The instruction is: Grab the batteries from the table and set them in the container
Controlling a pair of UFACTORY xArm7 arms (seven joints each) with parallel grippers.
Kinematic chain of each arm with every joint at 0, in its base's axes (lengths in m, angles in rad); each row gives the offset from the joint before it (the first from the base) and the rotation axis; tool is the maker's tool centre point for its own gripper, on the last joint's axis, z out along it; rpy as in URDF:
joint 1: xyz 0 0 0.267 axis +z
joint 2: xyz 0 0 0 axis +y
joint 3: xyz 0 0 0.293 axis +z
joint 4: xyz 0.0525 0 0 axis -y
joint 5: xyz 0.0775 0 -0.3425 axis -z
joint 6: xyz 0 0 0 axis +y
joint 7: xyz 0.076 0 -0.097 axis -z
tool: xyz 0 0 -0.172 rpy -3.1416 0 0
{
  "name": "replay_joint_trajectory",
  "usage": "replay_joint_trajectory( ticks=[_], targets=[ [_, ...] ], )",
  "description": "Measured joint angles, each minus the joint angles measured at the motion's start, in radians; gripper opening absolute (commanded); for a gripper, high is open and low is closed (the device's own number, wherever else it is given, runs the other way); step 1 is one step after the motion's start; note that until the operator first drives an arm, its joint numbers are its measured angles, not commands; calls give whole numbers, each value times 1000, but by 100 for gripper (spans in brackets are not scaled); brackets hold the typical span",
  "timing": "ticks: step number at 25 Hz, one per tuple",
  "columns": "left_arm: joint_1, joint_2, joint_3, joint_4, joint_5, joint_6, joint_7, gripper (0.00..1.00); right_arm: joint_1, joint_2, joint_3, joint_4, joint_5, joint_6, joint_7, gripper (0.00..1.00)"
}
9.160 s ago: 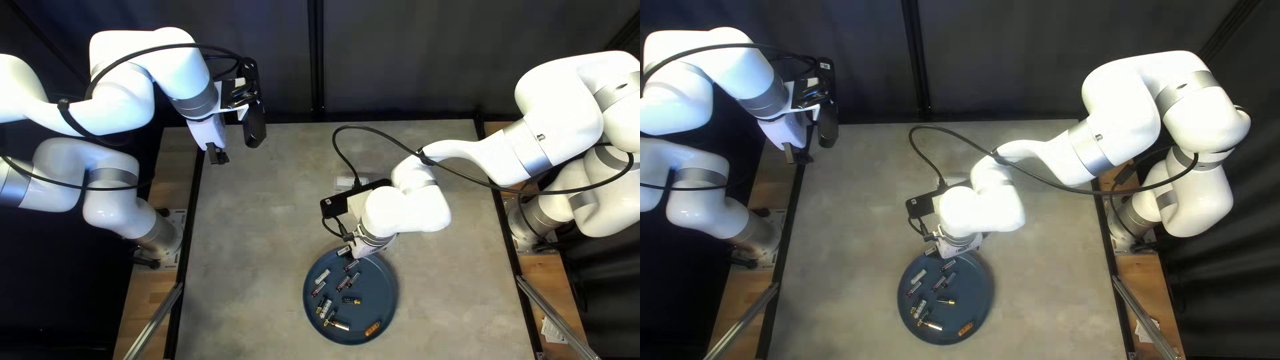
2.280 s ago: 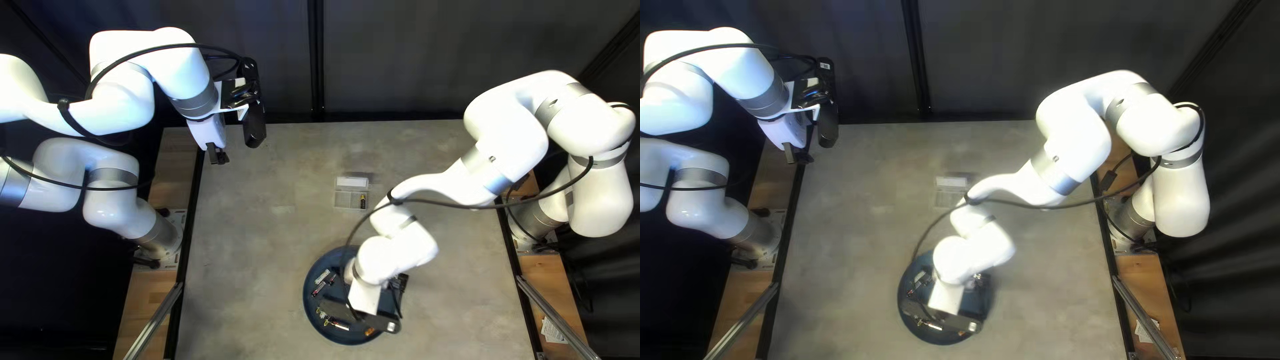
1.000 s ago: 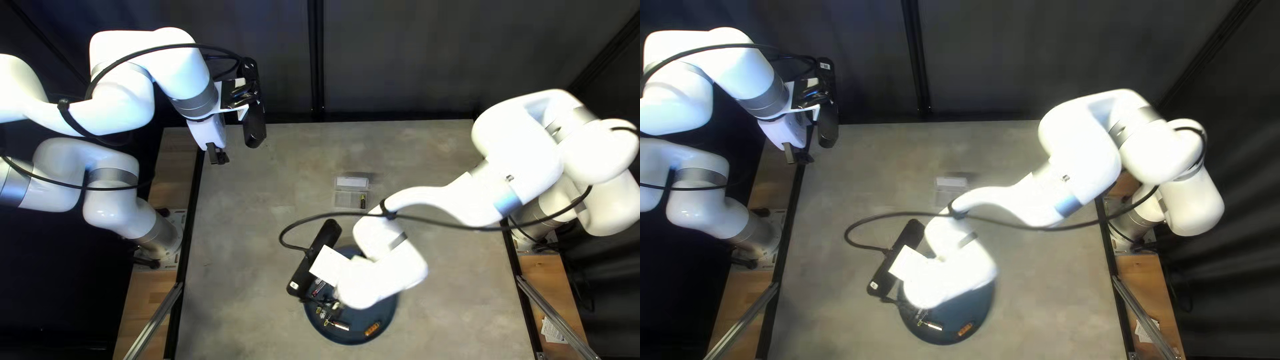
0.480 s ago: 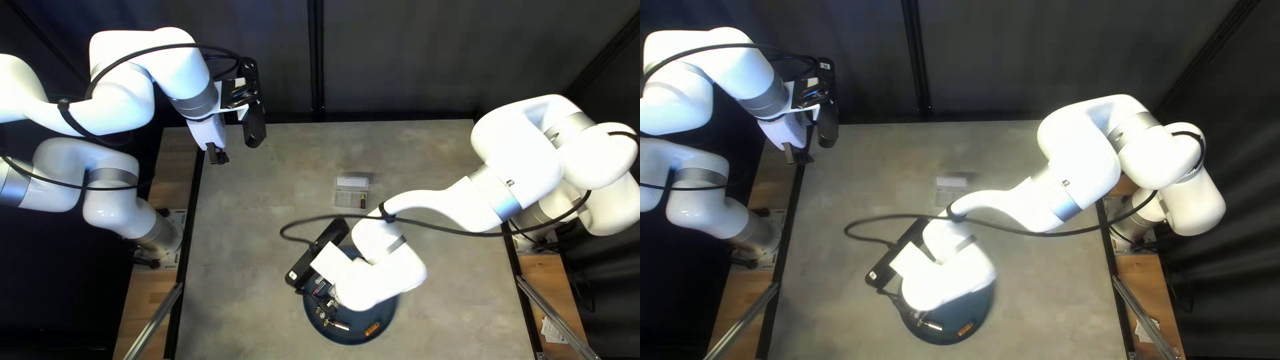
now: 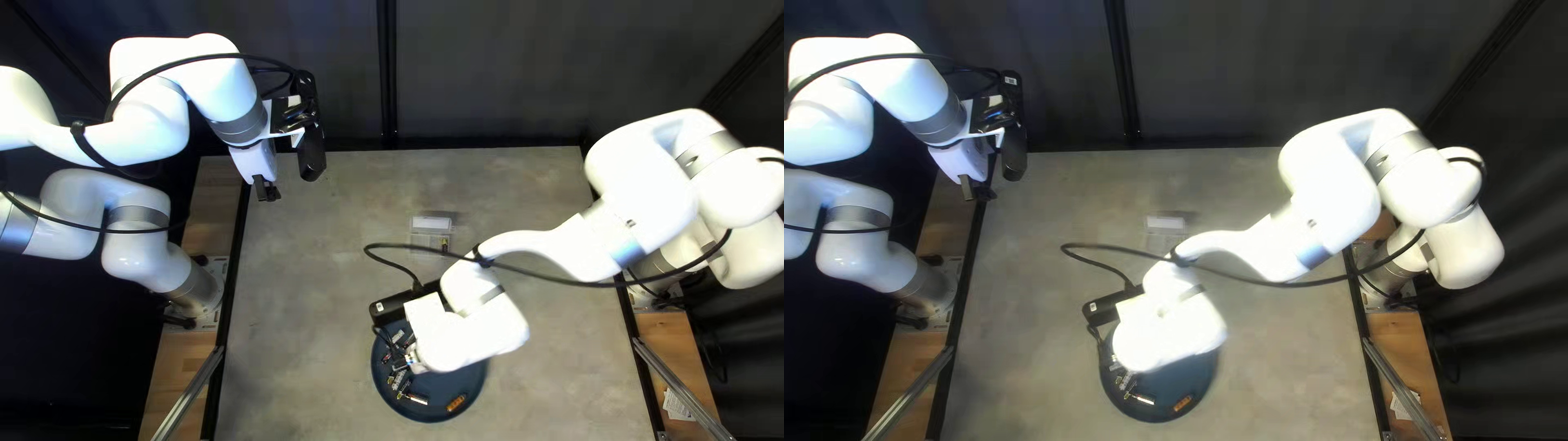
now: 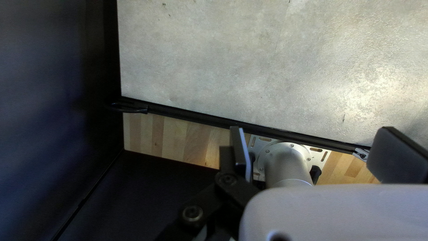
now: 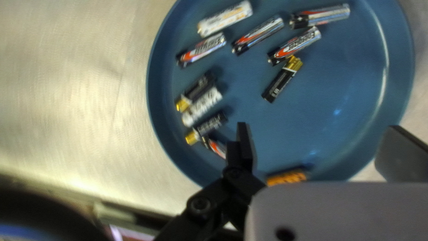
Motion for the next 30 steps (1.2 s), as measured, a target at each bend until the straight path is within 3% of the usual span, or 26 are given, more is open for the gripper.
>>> replay_joint_trajectory(
  ticks=[8, 18, 30],
  targets=[
    [0, 0, 0, 0, 0, 0, 0, 100, -1, 3, -4, -26, 2, -41, 30, 100],
    [0, 0, 0, 0, 0, 0, 0, 100, 37, 4, -41, -94, 34, -134, 310, 100],
    [0, 0, 0, 0, 0, 0, 0, 100, 57, 40, -66, -120, -23, -184, 329, 100]
  ],
)
